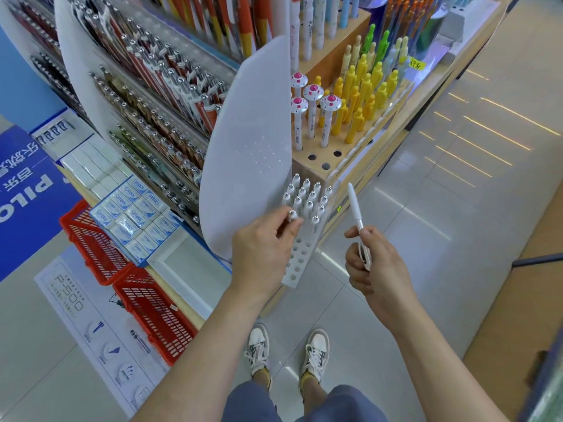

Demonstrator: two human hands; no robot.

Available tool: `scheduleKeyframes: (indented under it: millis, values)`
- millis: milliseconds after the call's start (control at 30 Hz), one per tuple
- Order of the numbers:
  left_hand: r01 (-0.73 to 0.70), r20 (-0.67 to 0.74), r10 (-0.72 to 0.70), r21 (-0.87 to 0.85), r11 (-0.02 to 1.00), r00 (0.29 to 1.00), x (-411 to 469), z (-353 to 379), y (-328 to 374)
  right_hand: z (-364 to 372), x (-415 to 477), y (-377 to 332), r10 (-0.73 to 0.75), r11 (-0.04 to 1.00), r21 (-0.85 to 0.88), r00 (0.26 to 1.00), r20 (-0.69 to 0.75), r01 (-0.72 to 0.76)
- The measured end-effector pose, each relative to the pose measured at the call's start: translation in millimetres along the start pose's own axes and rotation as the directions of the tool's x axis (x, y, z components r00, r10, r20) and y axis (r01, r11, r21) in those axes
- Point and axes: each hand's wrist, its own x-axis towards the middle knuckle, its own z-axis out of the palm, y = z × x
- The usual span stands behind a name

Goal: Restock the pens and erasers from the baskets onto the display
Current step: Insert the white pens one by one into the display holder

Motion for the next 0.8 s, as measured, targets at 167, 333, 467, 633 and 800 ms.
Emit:
scheduleKeyframes:
  millis: [167,333,467,633,800]
  values:
    - [-0.006,0.027,0.004,0.059,0.998,1.000,2,13,-8,-3,0,1,0.003,1.000,0.027,1.000,0.015,-0.003]
    - [0.042,0.104,-0.058,0.148,0.988,0.993,2,27,-13,-4,1,0,0.011,0.997,0.076,1.000,0.022,-0.013]
    - [-0.013,0.100,-0.009,0.217,0.976,0.995,5,33,-8,-5,-1,-3,0.003,0.995,0.097,0.999,0.048,-0.008]
    - [0.024,0.210,-0.080,0.255,0.967,0.974,8,25,1,-6,-3,-5,-0.042,0.995,0.098,0.995,0.089,0.033]
    - [0.020,0.121,-0.060,0.307,0.952,0.991,-6,-10,17,-8,-10,-19,-0.066,0.997,-0.036,0.984,0.167,0.073]
